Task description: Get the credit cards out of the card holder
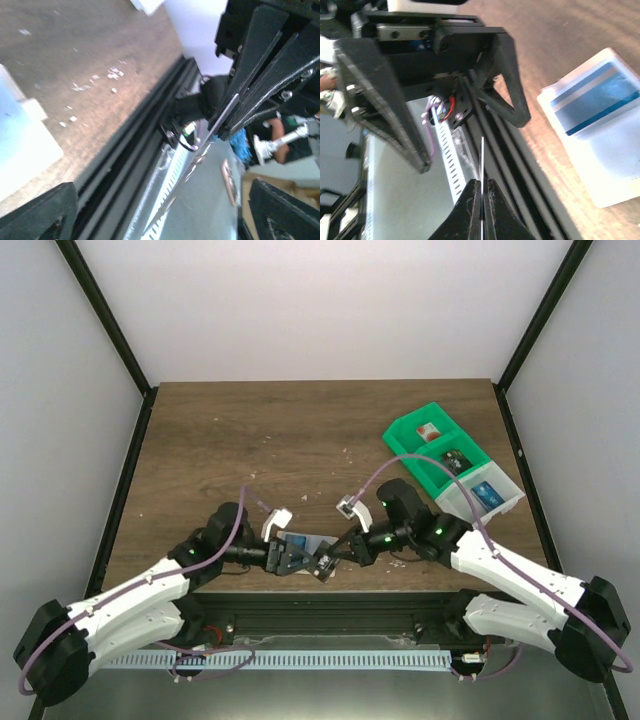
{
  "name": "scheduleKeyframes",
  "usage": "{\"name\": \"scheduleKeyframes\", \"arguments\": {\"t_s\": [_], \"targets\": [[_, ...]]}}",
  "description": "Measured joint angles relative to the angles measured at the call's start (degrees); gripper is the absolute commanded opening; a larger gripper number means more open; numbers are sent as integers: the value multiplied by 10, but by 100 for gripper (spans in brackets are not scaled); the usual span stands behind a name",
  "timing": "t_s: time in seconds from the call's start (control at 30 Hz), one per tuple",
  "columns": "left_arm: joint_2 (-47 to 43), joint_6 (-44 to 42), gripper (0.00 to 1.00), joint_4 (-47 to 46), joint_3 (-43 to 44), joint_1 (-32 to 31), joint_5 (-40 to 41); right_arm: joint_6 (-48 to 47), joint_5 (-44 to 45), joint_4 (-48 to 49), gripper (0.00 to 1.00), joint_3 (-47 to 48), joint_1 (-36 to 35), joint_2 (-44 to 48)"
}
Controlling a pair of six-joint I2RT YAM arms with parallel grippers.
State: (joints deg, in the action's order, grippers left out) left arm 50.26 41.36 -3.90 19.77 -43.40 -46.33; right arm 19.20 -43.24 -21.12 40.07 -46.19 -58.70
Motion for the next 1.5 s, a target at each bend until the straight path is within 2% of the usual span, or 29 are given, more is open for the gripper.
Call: {"name": "scheduleKeyframes", "arguments": {"t_s": [0.37, 0.57, 0.77, 1.07, 1.27, 1.5], "targets": [[-54, -57, 100, 159, 143, 0, 256, 130, 198, 74, 0, -35, 26, 6], [-96, -91, 100, 185, 176, 0, 380, 212, 293, 152, 1, -66, 41, -3], [-90, -103, 100, 217, 159, 0, 423, 253, 356, 184, 1, -66, 95, -28], [-63, -122, 100, 260, 159, 0, 433, 266, 461, 169, 1, -19, 248, -14], [-96, -132, 100, 263, 159, 0, 431, 263, 501, 170, 0, 8, 353, -26], [-138, -137, 100, 250, 158, 0, 425, 259, 515, 175, 0, 16, 448, -93]]}}
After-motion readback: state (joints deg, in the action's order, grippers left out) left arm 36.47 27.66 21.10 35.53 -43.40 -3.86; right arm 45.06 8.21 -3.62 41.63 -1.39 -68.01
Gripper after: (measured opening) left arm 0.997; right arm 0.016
